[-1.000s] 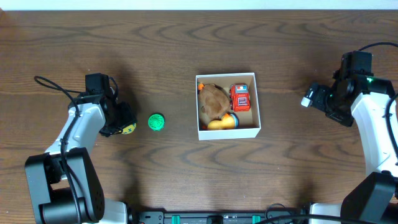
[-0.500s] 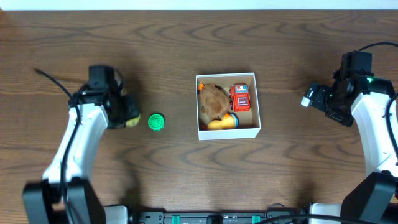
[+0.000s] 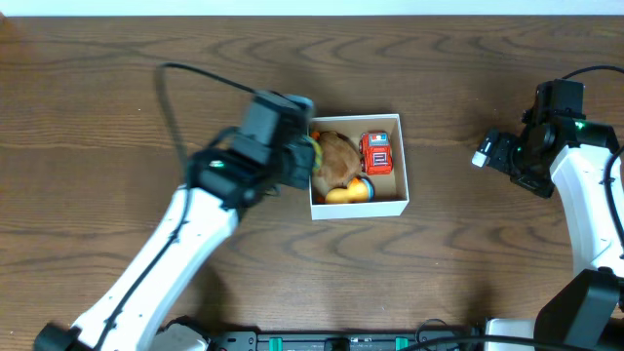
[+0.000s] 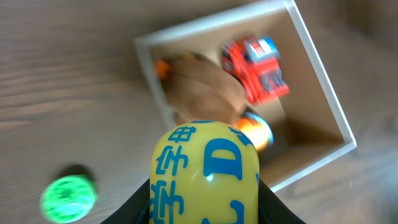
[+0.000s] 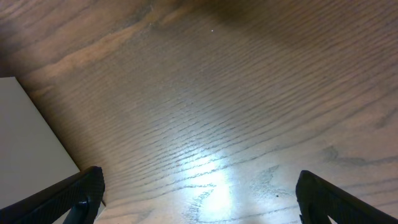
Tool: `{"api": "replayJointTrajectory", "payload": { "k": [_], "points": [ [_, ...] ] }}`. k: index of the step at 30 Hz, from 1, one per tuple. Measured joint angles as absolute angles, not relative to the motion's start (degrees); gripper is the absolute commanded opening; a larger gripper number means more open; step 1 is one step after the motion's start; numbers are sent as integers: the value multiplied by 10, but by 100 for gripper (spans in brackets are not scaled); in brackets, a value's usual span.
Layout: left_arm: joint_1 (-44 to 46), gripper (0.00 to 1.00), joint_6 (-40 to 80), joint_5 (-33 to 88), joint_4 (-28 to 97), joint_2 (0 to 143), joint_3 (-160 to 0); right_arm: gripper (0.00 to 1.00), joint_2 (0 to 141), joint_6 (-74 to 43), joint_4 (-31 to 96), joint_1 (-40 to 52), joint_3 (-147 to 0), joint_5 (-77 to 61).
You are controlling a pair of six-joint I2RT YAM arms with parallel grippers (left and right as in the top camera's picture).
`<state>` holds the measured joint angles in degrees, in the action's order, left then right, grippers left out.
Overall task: Pack container
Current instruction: 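Carry the yellow ball into the box and release it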
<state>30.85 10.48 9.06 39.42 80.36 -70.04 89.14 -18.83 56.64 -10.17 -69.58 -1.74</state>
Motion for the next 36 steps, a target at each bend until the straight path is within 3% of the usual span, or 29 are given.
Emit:
{"api": "replayJointTrajectory", "payload": {
  "k": [7,12,15,17,22,30,36],
  "points": [
    [383,29,99,91,356,891,-700,99,891,-188,566,-102,-696,-17],
    [392,43,92,91,355,936,-700,99,891,-188,568,-102,-696,-17],
    [387,57,90,90,355,952,-700,99,891,-188,569,-102,-696,-17],
    [382,81,88,89,348,955,-700,99,891,-188,570,-102,-696,-17],
    [366,99,87,90,340,955,-700,99,891,-188,572,-102,-696,-17],
    [336,98,88,83,358,919,-701,99,891,-187,572,-102,-696,-17],
    [264,98,109,6,441,827,-702,99,891,-186,572,-102,-696,-17]
  ]
}}
